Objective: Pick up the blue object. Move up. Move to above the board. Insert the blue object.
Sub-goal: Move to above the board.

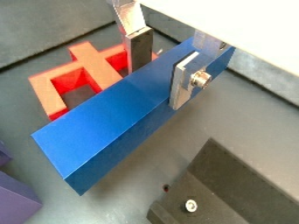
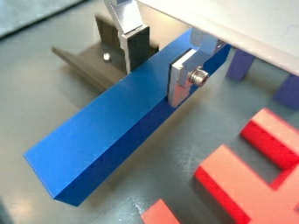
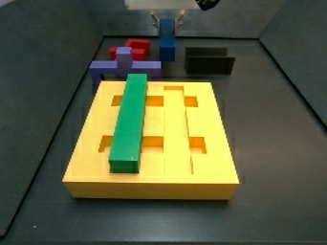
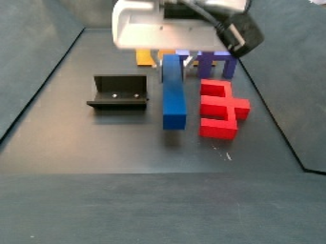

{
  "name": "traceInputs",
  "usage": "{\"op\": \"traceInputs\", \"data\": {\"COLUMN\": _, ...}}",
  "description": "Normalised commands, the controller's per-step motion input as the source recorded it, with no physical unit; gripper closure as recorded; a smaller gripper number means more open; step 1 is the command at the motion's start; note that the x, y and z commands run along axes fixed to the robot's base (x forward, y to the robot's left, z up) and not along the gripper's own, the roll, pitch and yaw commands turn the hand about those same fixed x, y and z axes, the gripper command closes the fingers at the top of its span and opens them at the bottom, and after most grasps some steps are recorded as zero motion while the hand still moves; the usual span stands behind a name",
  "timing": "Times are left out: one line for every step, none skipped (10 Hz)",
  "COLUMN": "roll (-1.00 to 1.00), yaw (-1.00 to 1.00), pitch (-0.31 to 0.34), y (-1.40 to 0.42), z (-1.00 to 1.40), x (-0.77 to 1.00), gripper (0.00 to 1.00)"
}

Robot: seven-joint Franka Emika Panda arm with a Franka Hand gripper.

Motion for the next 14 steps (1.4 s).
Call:
{"op": "traceInputs", "data": {"roll": 0.00, "yaw": 0.00, "pitch": 0.000, "y": 0.00, "z": 1.40, "x": 0.00, "gripper": 1.00}}
{"op": "traceInputs", "data": {"roll": 0.00, "yaw": 0.00, "pitch": 0.047, "y": 0.00, "z": 1.40, "x": -0.01, "gripper": 1.00}}
{"op": "traceInputs", "data": {"roll": 0.01, "yaw": 0.00, "pitch": 0.059, "y": 0.00, "z": 1.40, "x": -0.02, "gripper": 1.00}}
{"op": "traceInputs", "data": {"roll": 0.03, "yaw": 0.01, "pitch": 0.037, "y": 0.00, "z": 1.40, "x": 0.01, "gripper": 1.00}}
{"op": "traceInputs", "data": {"roll": 0.02, "yaw": 0.01, "pitch": 0.066, "y": 0.00, "z": 1.40, "x": 0.03, "gripper": 1.00}}
{"op": "traceInputs", "data": {"roll": 0.02, "yaw": 0.01, "pitch": 0.083, "y": 0.00, "z": 1.40, "x": 0.02, "gripper": 1.00}}
{"op": "traceInputs", "data": {"roll": 0.02, "yaw": 0.01, "pitch": 0.070, "y": -0.01, "z": 0.89, "x": 0.01, "gripper": 1.00}}
{"op": "traceInputs", "data": {"roll": 0.02, "yaw": 0.00, "pitch": 0.056, "y": 0.00, "z": 0.47, "x": 0.03, "gripper": 1.00}}
{"op": "traceInputs", "data": {"roll": -0.05, "yaw": -0.08, "pitch": 0.394, "y": -1.40, "z": 0.21, "x": -0.09, "gripper": 1.00}}
{"op": "traceInputs", "data": {"roll": -0.06, "yaw": -0.08, "pitch": 0.400, "y": -1.40, "z": 0.18, "x": -0.10, "gripper": 1.00}}
{"op": "traceInputs", "data": {"roll": -0.01, "yaw": -0.02, "pitch": 0.259, "y": -1.40, "z": 0.18, "x": -0.09, "gripper": 1.00}}
{"op": "traceInputs", "data": {"roll": -0.03, "yaw": -0.01, "pitch": 0.208, "y": -1.40, "z": 0.18, "x": -0.08, "gripper": 1.00}}
{"op": "traceInputs", "data": {"roll": 0.02, "yaw": 0.00, "pitch": 0.119, "y": -1.40, "z": 0.19, "x": -0.08, "gripper": 1.00}}
{"op": "traceInputs", "data": {"roll": 0.01, "yaw": 0.02, "pitch": 0.083, "y": -1.40, "z": 0.20, "x": -0.07, "gripper": 1.00}}
